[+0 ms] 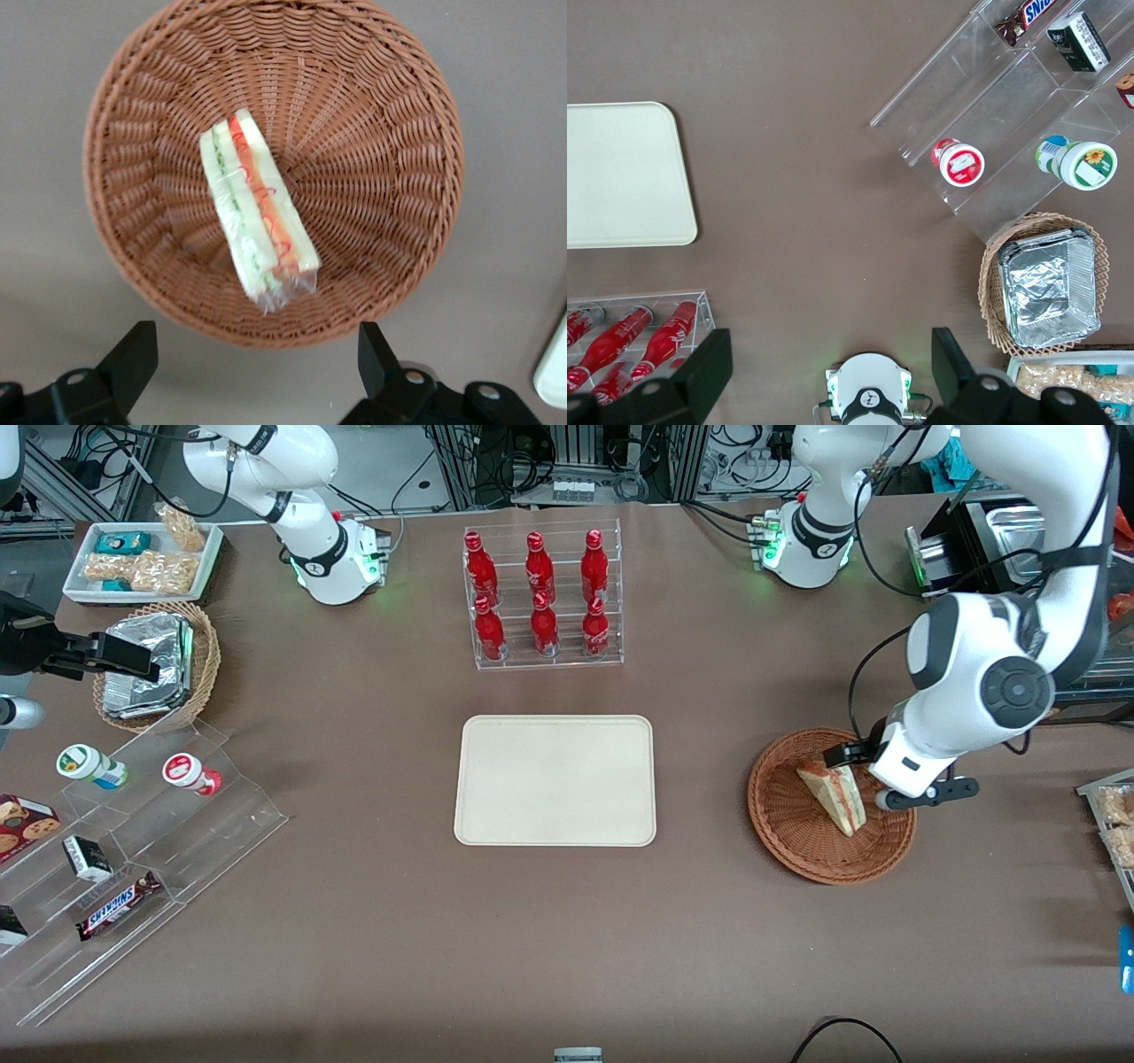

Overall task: Place sandwich from basket to tray
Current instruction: 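Lower the left gripper around the wrapped sandwich and close it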

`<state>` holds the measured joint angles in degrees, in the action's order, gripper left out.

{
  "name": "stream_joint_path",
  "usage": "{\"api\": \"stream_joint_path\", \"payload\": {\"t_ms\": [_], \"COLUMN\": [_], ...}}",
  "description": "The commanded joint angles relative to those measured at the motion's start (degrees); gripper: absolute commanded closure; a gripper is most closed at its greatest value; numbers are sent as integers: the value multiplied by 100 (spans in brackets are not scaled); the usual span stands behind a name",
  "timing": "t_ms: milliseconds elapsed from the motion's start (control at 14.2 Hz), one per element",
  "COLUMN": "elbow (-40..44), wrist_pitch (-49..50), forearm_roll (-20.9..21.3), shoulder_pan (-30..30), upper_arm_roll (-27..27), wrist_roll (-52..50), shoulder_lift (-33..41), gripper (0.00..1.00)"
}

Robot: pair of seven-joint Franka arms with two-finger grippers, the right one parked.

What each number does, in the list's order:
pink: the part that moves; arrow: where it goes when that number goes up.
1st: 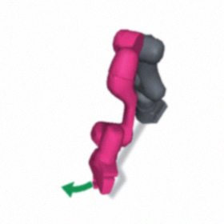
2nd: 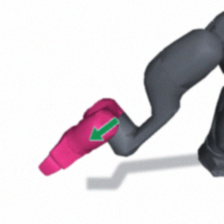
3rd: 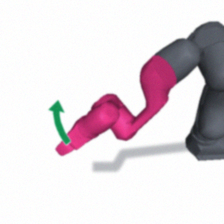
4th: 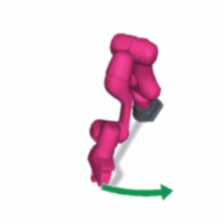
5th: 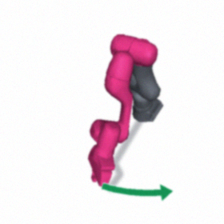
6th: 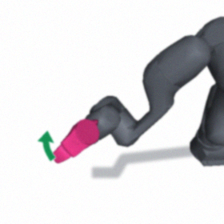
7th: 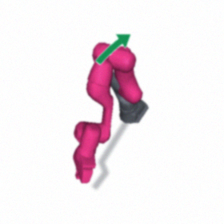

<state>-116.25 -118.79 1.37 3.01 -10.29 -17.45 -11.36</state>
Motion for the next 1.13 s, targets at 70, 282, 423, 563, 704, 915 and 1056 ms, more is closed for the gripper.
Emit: {"api": "stream_joint_path", "payload": {"t_ms": [70,282,423,563,704,915,1056], "elbow": [-47,-82,-222,-240,-275,-328,-320], "wrist_pitch": [-459,-776,-1101,-1129,-1138,-1138,-1138], "forearm_roll": [-399,-507,-515,-507,-507,-507,-507], "shoulder_pan": [218,218,218,218,209,218,227], "upper_arm_roll": [-52,-52,-52,-44,-52,-44,-44], "wrist_roll": [-197,-435,-610,-847,-866,-857,-857], "shoulder_lift": [-305,-595,-684,-754,-798,-833,-903], "gripper": [0,0,0,0,0,0,0]}}
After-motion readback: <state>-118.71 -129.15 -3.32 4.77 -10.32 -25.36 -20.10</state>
